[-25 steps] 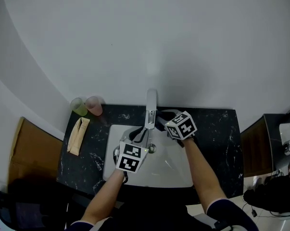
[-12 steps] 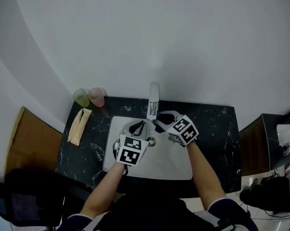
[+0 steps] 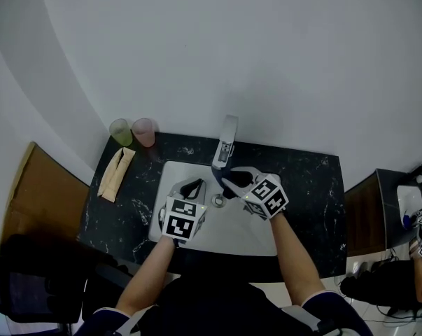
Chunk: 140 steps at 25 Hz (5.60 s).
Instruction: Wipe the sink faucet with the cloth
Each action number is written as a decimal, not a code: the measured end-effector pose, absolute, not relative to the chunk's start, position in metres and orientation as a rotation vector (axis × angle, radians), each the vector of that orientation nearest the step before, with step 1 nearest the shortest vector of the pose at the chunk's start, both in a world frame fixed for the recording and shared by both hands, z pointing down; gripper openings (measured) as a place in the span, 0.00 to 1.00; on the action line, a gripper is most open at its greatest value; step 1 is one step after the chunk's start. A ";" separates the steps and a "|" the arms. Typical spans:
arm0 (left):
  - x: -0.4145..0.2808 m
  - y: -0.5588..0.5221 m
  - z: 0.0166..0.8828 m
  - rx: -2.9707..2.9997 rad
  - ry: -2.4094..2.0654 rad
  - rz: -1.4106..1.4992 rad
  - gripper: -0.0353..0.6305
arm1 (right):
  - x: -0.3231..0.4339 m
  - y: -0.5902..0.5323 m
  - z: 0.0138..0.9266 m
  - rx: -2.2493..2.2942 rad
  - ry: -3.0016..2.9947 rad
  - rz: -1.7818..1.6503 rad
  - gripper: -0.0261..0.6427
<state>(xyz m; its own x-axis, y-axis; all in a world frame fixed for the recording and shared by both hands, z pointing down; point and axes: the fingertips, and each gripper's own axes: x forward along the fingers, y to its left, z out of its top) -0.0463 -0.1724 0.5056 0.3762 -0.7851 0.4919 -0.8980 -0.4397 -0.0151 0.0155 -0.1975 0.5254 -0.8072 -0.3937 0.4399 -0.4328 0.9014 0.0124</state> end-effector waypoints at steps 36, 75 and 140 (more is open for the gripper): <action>-0.012 -0.157 0.437 2.610 -0.717 0.075 0.40 | 0.022 -0.130 0.421 0.497 -2.947 -0.065 0.16; -0.064 -0.291 0.476 2.547 -1.050 0.126 0.16 | -0.003 -0.212 0.479 0.944 -2.484 0.007 0.14; -0.002 -0.302 0.414 2.640 -0.799 -0.131 0.16 | 0.010 -0.208 0.483 0.992 -2.542 0.070 0.14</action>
<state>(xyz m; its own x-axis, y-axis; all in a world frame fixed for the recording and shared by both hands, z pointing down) -0.0018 -0.3025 0.4135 0.8341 -0.5513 0.0201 -0.5161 -0.7670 0.3813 0.0102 -0.2084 0.4830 -0.6631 -0.6384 0.3907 -0.6590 0.7455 0.0996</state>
